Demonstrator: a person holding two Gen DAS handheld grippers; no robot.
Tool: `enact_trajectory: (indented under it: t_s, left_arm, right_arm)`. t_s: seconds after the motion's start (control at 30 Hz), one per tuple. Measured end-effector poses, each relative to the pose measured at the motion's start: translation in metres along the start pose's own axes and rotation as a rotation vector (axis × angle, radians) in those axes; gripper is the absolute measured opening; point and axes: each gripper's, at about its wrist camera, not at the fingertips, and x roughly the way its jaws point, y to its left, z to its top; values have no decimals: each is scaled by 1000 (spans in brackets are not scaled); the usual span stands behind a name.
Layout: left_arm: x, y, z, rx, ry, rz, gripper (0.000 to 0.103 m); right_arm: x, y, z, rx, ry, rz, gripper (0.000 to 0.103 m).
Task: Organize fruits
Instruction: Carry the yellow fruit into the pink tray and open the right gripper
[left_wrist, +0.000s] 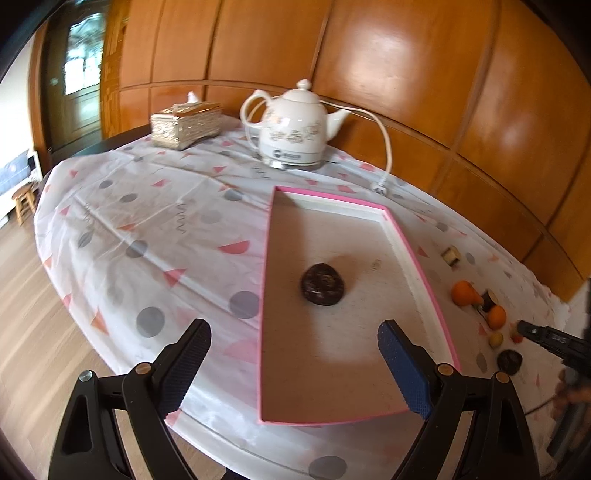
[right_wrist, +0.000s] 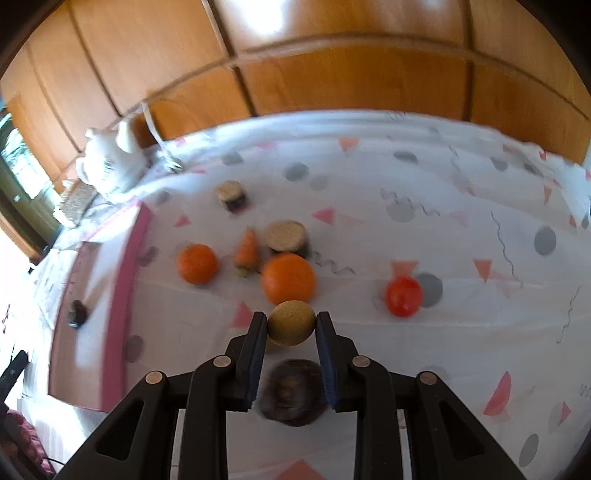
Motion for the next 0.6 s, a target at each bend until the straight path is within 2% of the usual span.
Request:
enact_trajectory:
  t_s: [0.13,0.2,0.37,0.5,0.6]
  left_arm:
    - [1,4,-1,-14,1,7,92]
    - [1,6,-1,-20,-4,10,92]
    - [-1,15,3,-52,-20,28,92]
    - [1,22,3,-73,-18,38,92]
    - [3,24,2,-76,-12,39,92]
  right_arm:
    - [-10,45,6,-103,-26,105,27]
    - [-6,82,4,-196,-6,160,27]
    - [14,154,-6,-332,48,264,27]
    - [35,195,-15,-427,91,274,27]
    - [49,210,-20,-461,126,269,27]
